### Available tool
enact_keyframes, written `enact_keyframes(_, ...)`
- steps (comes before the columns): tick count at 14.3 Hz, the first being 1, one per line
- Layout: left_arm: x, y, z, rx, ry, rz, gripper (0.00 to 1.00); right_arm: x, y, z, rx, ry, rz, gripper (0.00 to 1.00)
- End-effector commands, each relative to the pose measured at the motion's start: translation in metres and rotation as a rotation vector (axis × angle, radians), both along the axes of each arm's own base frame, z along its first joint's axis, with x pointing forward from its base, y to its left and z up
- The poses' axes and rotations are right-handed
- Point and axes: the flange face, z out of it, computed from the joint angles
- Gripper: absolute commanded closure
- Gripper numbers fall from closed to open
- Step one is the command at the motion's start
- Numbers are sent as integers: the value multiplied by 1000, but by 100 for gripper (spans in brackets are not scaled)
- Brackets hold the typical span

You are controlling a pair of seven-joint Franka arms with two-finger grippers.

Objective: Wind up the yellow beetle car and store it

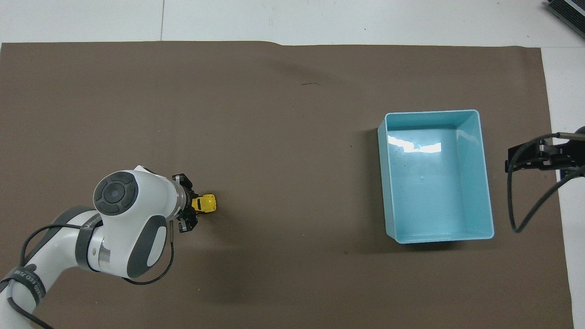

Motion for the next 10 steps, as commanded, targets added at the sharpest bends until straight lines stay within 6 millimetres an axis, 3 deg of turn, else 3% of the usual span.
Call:
enact_keyframes(1, -5, 29, -10, 1, 16, -20, 91, -7, -3, 2, 15, -6, 8, 0)
enact_keyframes(10, 11, 99, -14, 0, 11, 9, 90, -7, -3, 2, 15, -6, 8, 0)
